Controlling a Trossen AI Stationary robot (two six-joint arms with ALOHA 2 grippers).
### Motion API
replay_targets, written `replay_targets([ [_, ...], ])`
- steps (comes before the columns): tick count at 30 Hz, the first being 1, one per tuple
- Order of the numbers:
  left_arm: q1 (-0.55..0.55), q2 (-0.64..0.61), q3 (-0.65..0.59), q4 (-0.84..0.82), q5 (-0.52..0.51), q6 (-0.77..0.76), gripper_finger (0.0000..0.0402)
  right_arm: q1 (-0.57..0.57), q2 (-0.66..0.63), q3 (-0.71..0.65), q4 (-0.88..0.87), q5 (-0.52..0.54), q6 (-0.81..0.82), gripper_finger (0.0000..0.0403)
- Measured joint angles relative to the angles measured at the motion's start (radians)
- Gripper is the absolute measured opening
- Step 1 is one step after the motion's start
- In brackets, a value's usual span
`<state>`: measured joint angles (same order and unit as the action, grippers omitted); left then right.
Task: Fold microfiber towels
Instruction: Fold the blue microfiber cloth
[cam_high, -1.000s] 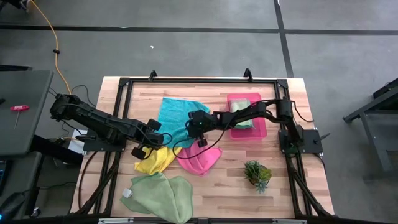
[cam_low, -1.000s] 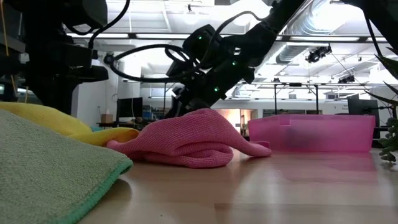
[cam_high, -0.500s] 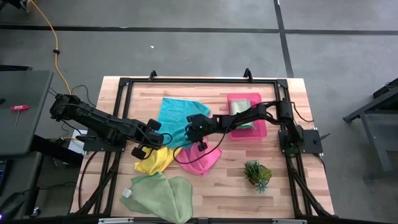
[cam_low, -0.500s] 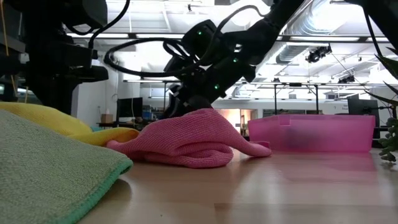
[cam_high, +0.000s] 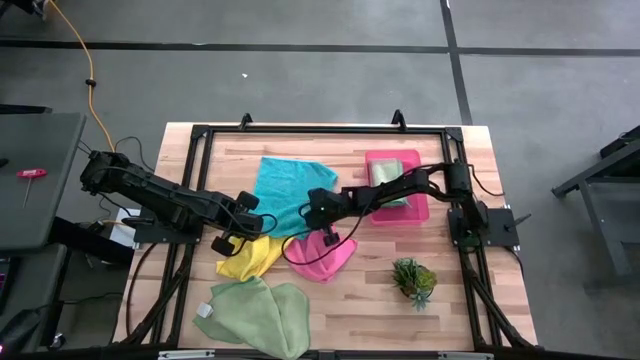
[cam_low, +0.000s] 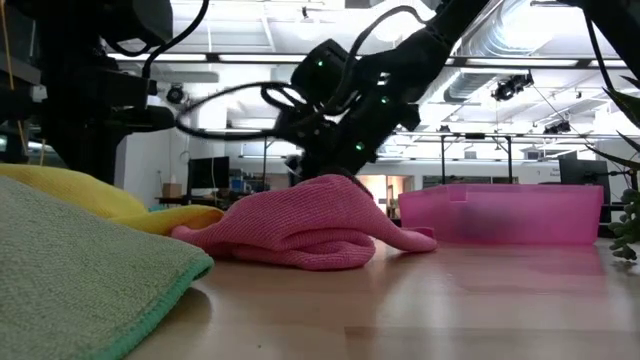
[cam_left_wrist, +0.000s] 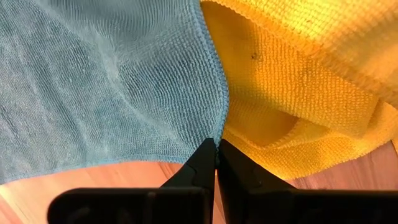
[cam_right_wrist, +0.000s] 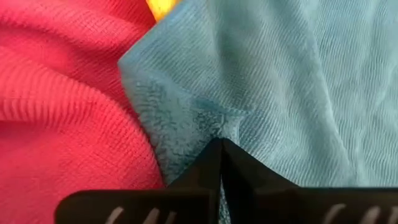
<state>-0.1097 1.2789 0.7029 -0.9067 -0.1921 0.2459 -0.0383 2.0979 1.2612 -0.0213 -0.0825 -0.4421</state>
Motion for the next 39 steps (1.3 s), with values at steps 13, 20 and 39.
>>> replay_targets([
  [13, 0.000, 0.000, 0.000, 0.019, 0.000, 0.007, 0.0000, -0.009, -0.161, 0.000, -0.324, -0.015, 0.072, 0.0000],
  [20, 0.000, 0.000, 0.000, 0.036, -0.001, 0.011, 0.0000, -0.014, -0.174, 0.000, -0.237, -0.020, 0.087, 0.0000],
  [39, 0.000, 0.000, 0.000, 0.037, -0.001, 0.011, 0.0000, -0.109, -0.035, 0.000, -0.001, -0.290, 0.705, 0.0192],
])
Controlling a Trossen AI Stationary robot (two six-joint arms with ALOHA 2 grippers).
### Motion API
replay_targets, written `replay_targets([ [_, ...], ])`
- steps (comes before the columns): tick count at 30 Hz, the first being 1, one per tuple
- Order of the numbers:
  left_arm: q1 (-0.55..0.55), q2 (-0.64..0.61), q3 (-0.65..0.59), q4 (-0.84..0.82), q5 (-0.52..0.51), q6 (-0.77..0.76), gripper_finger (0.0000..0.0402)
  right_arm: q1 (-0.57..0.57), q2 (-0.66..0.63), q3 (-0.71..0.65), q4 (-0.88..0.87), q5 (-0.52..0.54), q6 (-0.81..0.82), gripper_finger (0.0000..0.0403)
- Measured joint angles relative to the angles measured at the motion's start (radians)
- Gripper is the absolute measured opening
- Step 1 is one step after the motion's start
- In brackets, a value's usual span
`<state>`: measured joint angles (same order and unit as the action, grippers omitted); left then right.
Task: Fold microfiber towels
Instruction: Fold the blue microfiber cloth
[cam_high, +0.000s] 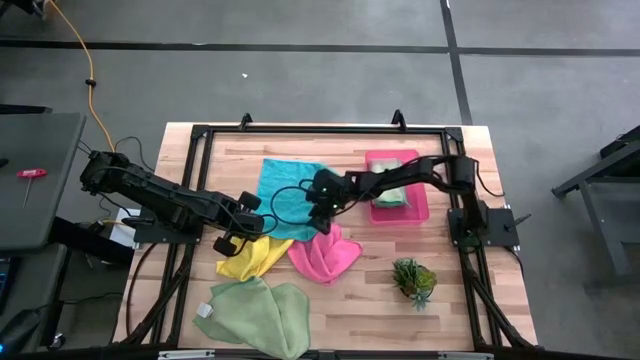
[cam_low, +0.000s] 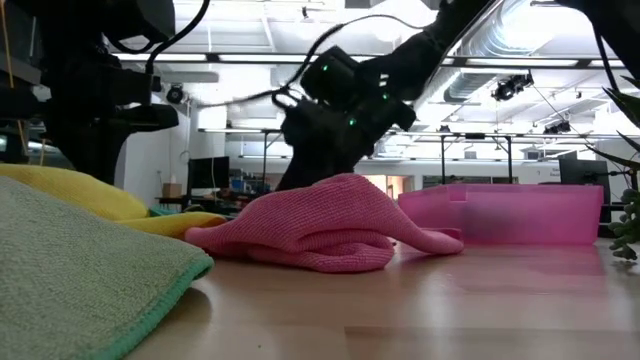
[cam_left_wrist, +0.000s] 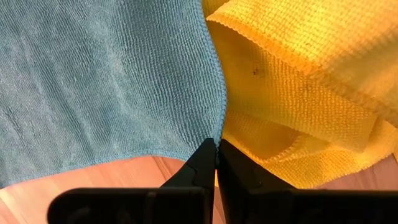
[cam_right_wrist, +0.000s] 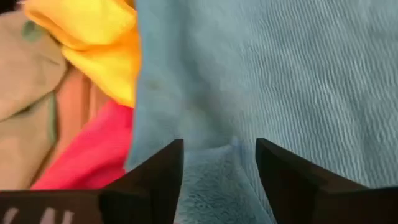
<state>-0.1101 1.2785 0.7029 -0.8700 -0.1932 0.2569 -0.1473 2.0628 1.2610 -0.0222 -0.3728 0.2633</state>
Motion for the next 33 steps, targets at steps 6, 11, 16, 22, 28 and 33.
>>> replay_targets([
  [6, 0.000, 0.000, -0.001, 0.000, 0.000, 0.000, 0.0000, 0.042, 0.021, 0.000, 0.007, 0.111, 0.007, 0.0197],
  [11, 0.000, 0.000, -0.001, 0.000, 0.000, 0.000, 0.0000, 0.079, 0.021, 0.000, 0.011, 0.247, -0.028, 0.0184],
  [16, 0.000, 0.000, -0.001, 0.000, 0.000, 0.000, 0.0000, 0.095, 0.021, 0.000, 0.012, 0.272, -0.031, 0.0117],
  [22, 0.000, 0.000, -0.001, 0.000, 0.000, 0.000, 0.0000, 0.095, 0.018, 0.000, 0.005, 0.209, -0.053, 0.0011],
  [28, 0.000, 0.000, -0.001, -0.001, 0.000, 0.000, 0.0000, 0.074, -0.062, 0.000, -0.064, 0.208, -0.129, 0.0007],
  [33, 0.022, 0.000, 0.010, -0.045, 0.014, -0.017, 0.0000, 0.041, -0.180, 0.000, -0.176, 0.215, -0.183, 0.0003],
])
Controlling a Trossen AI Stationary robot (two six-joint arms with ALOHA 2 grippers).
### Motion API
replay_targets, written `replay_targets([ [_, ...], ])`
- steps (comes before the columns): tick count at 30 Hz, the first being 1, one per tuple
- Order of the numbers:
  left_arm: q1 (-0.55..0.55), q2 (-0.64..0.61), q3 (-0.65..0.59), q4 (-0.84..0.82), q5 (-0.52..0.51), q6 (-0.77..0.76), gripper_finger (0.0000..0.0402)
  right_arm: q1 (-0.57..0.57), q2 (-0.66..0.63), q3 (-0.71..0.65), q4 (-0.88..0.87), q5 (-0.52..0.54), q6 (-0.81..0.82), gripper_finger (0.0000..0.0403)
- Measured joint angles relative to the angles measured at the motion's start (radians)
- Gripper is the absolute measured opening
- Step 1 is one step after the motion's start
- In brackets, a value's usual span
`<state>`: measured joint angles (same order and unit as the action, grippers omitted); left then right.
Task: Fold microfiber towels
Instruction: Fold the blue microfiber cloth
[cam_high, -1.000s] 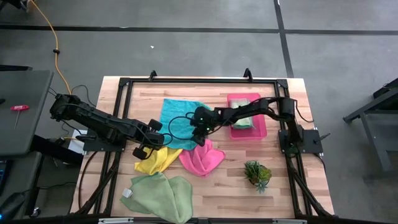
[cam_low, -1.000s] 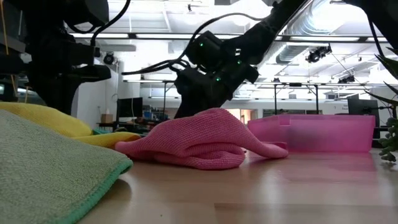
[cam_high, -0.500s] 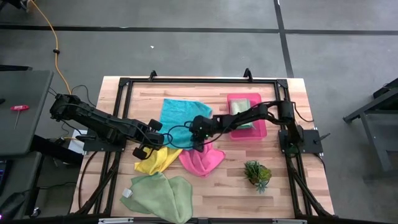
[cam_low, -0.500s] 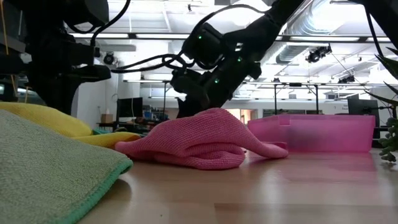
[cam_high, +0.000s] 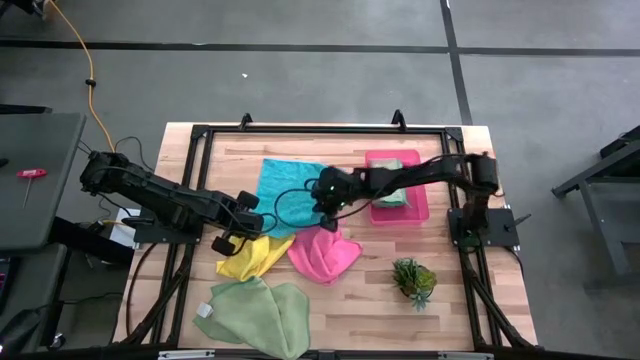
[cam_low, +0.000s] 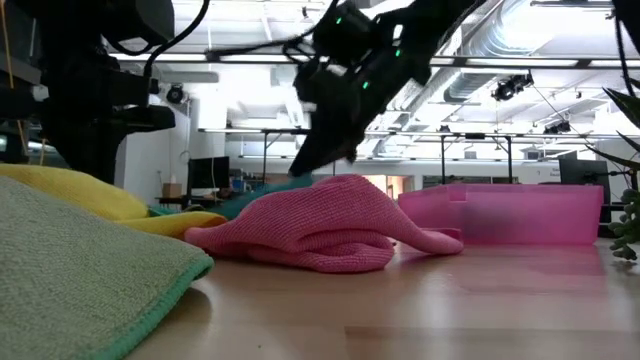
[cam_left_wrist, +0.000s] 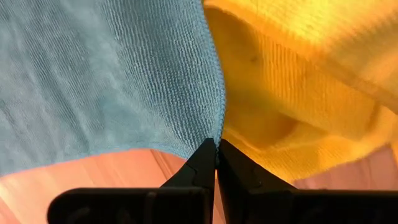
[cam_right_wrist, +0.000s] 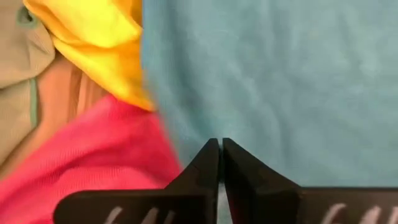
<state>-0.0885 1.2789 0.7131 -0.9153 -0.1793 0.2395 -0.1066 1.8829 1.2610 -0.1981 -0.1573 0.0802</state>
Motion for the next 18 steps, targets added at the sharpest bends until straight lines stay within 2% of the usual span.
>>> replay_targets([
  [8, 0.152, -0.013, 0.071, -0.065, 0.165, -0.136, 0.0000, -0.020, -0.166, 0.000, -0.180, 0.123, 0.008, 0.0001],
  [12, 0.223, -0.023, 0.107, -0.073, 0.169, -0.199, 0.0000, -0.025, -0.196, 0.000, -0.230, 0.184, 0.071, 0.0001],
  [18, 0.315, -0.022, 0.191, -0.137, 0.199, -0.248, 0.0000, -0.010, -0.205, 0.000, -0.237, 0.161, 0.106, 0.0000],
])
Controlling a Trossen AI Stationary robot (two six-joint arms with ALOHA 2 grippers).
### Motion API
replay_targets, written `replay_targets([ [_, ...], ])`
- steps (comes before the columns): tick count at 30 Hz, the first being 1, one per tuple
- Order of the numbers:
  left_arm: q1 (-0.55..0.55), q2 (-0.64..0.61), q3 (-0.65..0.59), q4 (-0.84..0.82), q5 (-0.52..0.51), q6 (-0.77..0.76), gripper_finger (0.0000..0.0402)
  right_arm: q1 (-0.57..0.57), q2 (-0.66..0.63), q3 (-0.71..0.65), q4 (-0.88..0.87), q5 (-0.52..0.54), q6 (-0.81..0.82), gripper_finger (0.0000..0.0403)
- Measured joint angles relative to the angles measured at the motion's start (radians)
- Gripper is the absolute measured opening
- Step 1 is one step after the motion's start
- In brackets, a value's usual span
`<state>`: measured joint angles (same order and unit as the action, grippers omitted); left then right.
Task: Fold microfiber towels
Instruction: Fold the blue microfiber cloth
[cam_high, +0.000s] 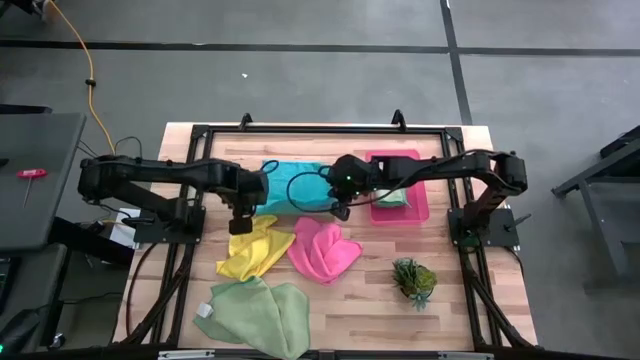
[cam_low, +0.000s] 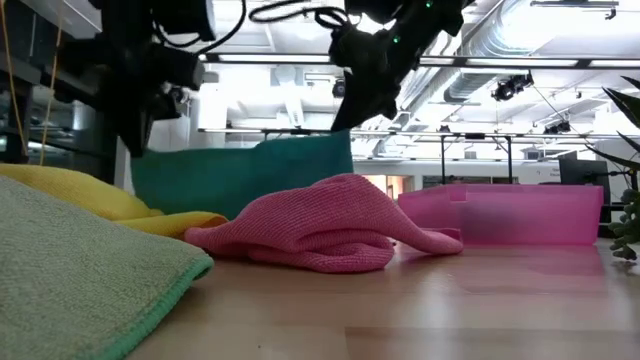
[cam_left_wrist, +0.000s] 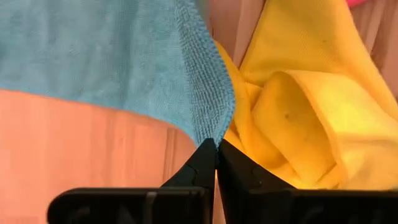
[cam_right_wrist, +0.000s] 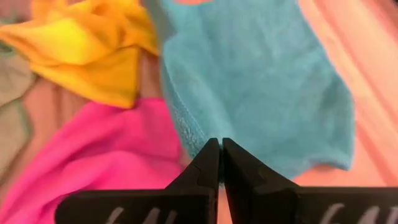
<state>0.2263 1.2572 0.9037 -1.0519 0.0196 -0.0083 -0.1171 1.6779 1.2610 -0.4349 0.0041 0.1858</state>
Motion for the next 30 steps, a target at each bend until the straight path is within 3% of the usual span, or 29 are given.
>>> replay_targets([
  [4, 0.040, 0.000, 0.086, -0.063, -0.029, 0.045, 0.0000, -0.009, -0.005, 0.000, 0.011, -0.005, -0.003, 0.0000],
  [8, 0.089, 0.000, 0.176, -0.068, -0.146, 0.058, 0.0000, -0.059, -0.014, 0.031, 0.008, 0.023, -0.010, 0.0000],
  [17, 0.296, 0.000, 0.375, -0.075, -0.359, 0.148, 0.0000, -0.172, -0.019, 0.271, -0.051, 0.119, -0.200, 0.0000],
  [30, 0.642, 0.000, 0.432, 0.029, -0.381, 0.274, 0.0000, -0.372, -0.018, 0.443, -0.062, 0.116, -0.323, 0.0000],
])
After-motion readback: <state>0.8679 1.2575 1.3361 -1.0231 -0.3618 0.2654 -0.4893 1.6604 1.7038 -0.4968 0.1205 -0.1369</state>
